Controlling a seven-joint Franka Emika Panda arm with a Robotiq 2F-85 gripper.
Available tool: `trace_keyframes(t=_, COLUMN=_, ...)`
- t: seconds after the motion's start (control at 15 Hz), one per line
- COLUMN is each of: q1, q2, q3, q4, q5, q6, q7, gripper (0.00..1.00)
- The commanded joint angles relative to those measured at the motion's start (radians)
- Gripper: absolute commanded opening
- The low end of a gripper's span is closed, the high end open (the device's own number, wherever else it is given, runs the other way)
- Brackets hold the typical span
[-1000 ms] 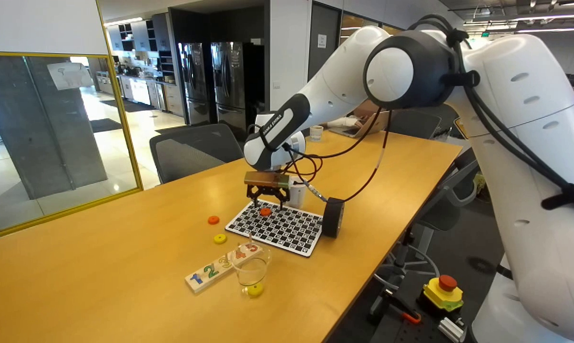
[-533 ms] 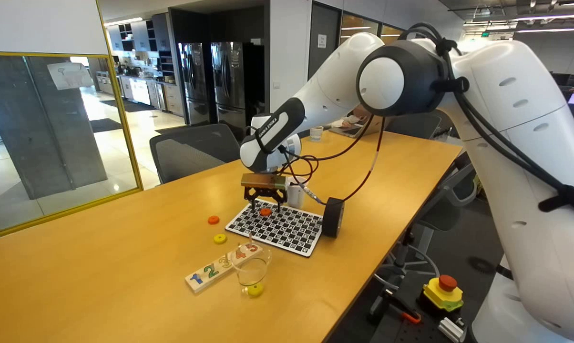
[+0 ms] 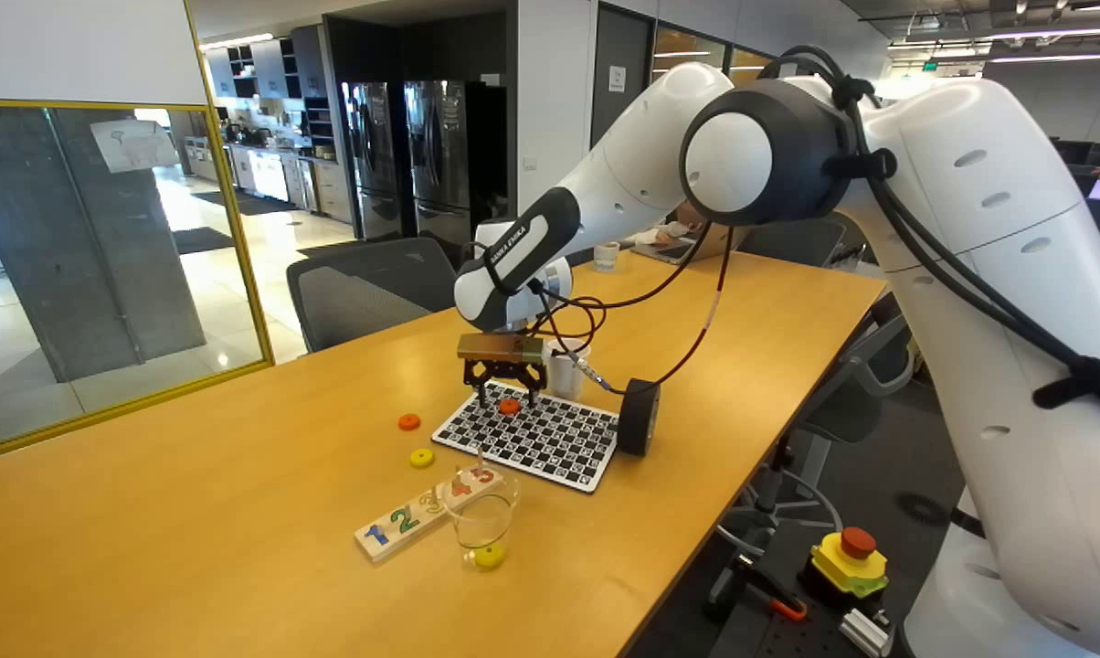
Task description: Pick up the yellow objects from the table and put them in the colorless cup, then pick up the orange objects from the table and put them in the white cup
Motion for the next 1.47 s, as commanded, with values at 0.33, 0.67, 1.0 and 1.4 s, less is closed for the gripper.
trace_keyframes(t=0.33, q1=0.027, q2=0.001, q3=-0.029, q4=0.021, q5=-0.013, q6=-0.019, q7=0.016, gripper=0.58)
trace_keyframes(t=0.67, q1=0.039, q2=-0.024, q3=-0.037, q4=0.000, q5=-0.020, q6=-0.017, q7=0.027, gripper=0.21)
trace_keyframes(t=1.0, q1=0.055, q2=-0.079, q3=-0.061, q4=-0.038, q5=-0.042, q6=-0.001, q7=0.054, gripper=0.25)
trace_keyframes(t=1.4, q1=0.040, q2=-0.236, q3=-0.092, q4=-0.142, q5=-0.053, q6=0.062, q7=0.078, gripper=0.25)
